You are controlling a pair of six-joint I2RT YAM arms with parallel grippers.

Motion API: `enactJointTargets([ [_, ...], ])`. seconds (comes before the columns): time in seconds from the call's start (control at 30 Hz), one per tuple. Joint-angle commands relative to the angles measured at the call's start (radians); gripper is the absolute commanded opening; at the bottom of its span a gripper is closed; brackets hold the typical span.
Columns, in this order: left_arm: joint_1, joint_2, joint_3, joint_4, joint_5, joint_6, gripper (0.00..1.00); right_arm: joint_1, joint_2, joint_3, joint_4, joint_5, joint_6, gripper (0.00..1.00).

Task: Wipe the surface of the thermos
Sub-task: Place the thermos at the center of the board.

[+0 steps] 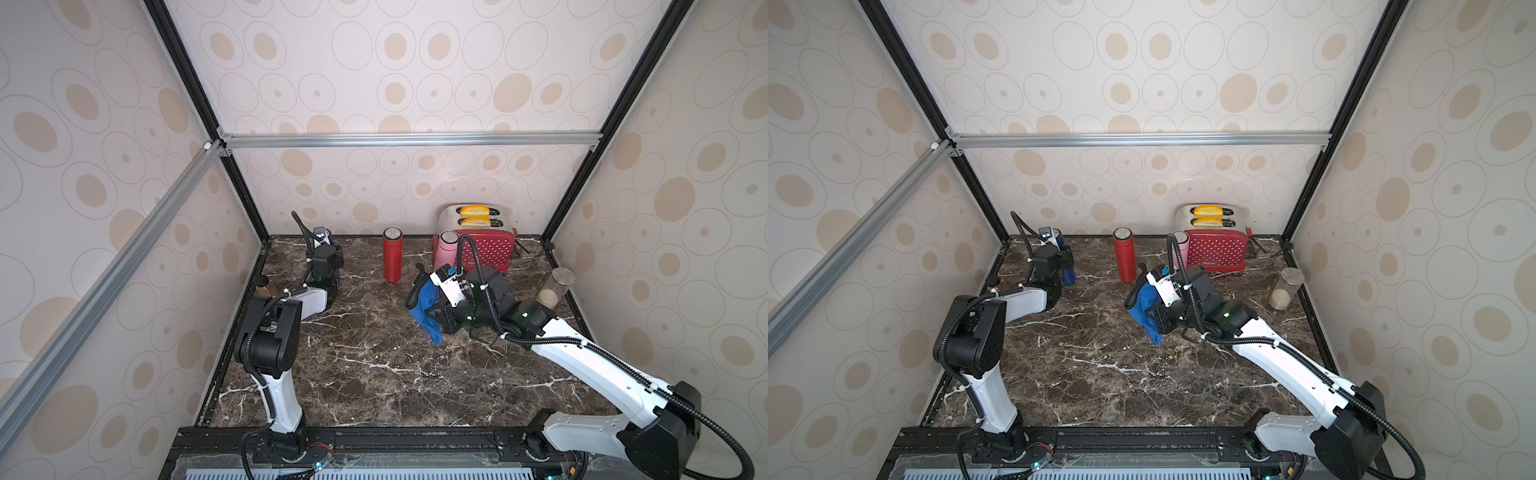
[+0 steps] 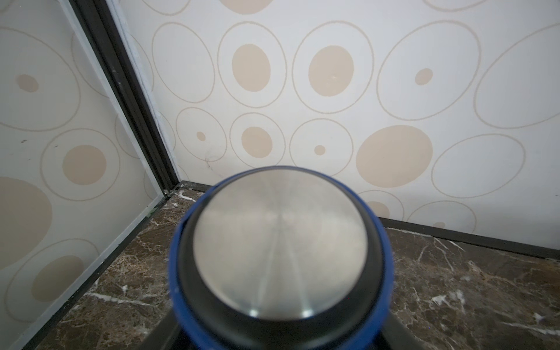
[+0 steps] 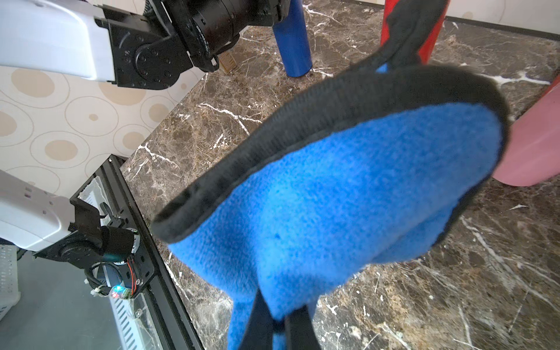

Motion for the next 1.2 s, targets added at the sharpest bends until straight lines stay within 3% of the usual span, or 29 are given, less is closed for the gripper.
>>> enactJointTargets([
  [0.0, 0.006, -0.001, 0.043, 0.090, 0.022, -0.019, 0.04, 0.008, 0.009, 0.033, 0.009, -0.006, -0.001, 0.00],
  [0.3, 0.005, -0.003, 0.041, 0.022, 0.080, -0.006, 0.62, 0.008, 0.022, 0.040, 0.015, -0.015, -0.004, 0.00],
  [0.4, 0.007, -0.004, 0.051, -0.005, 0.084, 0.002, 0.77, 0.008, 0.022, 0.042, 0.014, -0.018, -0.004, 0.00],
  [0.5, 0.005, -0.001, 0.062, -0.034, 0.072, 0.010, 0.86, 0.008, 0.018, 0.042, 0.011, -0.015, -0.004, 0.00],
  [0.77, 0.006, -0.026, 0.056, -0.061, 0.055, 0.034, 0.99, 0.009, 0.016, 0.034, 0.021, -0.015, -0.001, 0.00],
  [0.9, 0.006, -0.080, 0.047, -0.109, 0.049, 0.031, 0.99, 0.009, 0.014, 0.032, 0.026, -0.019, 0.000, 0.00],
  [1.17, 0.005, -0.283, 0.091, -0.411, 0.035, -0.023, 0.99, 0.009, -0.002, 0.019, 0.034, -0.021, -0.001, 0.00],
])
